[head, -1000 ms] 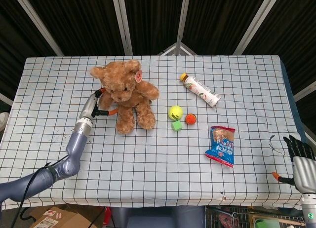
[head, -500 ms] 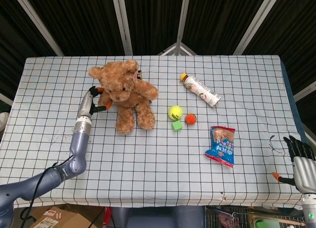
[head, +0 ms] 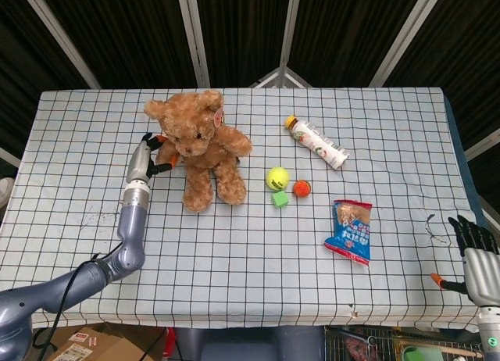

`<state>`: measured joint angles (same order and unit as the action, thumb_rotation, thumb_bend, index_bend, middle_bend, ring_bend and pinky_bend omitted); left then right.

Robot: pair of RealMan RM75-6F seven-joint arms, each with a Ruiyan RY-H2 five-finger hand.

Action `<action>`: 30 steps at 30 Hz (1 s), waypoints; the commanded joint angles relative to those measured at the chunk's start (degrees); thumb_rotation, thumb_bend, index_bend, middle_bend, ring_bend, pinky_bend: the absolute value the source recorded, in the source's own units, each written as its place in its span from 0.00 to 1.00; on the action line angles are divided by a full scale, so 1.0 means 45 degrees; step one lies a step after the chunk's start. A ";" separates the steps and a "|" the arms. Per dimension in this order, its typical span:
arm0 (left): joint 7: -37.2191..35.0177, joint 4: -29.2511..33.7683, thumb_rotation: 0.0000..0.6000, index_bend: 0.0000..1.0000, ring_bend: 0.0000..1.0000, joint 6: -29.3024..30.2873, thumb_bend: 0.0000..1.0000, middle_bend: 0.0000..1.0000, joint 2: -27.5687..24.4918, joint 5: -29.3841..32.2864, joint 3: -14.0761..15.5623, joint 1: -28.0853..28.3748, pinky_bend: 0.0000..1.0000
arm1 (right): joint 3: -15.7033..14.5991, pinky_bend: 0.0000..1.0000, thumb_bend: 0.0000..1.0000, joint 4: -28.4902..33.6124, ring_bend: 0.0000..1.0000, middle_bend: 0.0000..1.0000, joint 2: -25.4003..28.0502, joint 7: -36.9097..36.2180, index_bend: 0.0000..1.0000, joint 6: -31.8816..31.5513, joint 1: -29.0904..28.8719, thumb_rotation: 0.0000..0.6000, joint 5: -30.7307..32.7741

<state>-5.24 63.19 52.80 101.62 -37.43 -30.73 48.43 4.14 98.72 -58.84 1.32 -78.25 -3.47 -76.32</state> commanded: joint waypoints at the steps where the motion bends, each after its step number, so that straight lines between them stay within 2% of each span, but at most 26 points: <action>1: 0.0240 0.0037 1.00 0.45 0.04 0.0188 0.57 0.53 0.0046 0.0001 0.0133 -0.0073 0.00 | 0.0000 0.00 0.11 0.0008 0.00 0.00 0.0007 -0.0036 0.00 -0.0045 0.0016 1.00 -0.0038; 5: 0.0214 0.0063 1.00 0.46 0.04 -0.0056 0.57 0.52 -0.0015 0.0351 -0.0039 -0.0151 0.00 | -0.0015 0.00 0.11 0.0020 0.00 0.00 0.0022 -0.0046 0.00 -0.0076 0.0036 1.00 -0.0063; 10: 0.0248 0.0465 1.00 0.46 0.04 0.0150 0.57 0.52 -0.0161 0.0000 -0.0098 -0.0139 0.00 | -0.0019 0.00 0.11 0.0031 0.00 0.00 0.0018 -0.0026 0.00 -0.0085 0.0037 1.00 -0.0068; 16: 0.0903 0.0297 1.00 0.46 0.04 0.0300 0.57 0.52 -0.0098 0.0066 0.0260 -0.0183 0.00 | -0.0019 0.00 0.11 0.0023 0.00 0.00 -0.0001 0.0010 0.00 -0.0070 0.0020 1.00 -0.0066; 23: 0.1053 0.0328 1.00 0.46 0.04 0.0250 0.57 0.52 -0.0109 0.0242 0.0026 -0.0045 0.00 | -0.0034 0.00 0.11 0.0031 0.00 0.00 0.0030 0.0004 0.00 -0.0055 0.0026 1.00 -0.0059; 27: 0.1315 0.0662 1.00 0.46 0.04 0.0506 0.57 0.51 -0.0158 0.0022 0.0196 -0.0088 0.00 | -0.0010 0.00 0.11 -0.0004 0.00 0.00 -0.0020 0.0047 0.00 0.0033 -0.0022 1.00 0.0028; 30: 0.1600 0.0426 1.00 0.46 0.04 0.0379 0.57 0.51 -0.0054 0.0372 0.0258 -0.0068 0.00 | -0.0015 0.00 0.11 0.0020 0.00 0.00 -0.0015 0.0070 0.00 0.0014 -0.0021 1.00 0.0006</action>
<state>1.42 65.68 54.82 101.12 -36.69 -29.72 48.08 4.08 98.79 -58.92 1.62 -78.18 -3.57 -76.27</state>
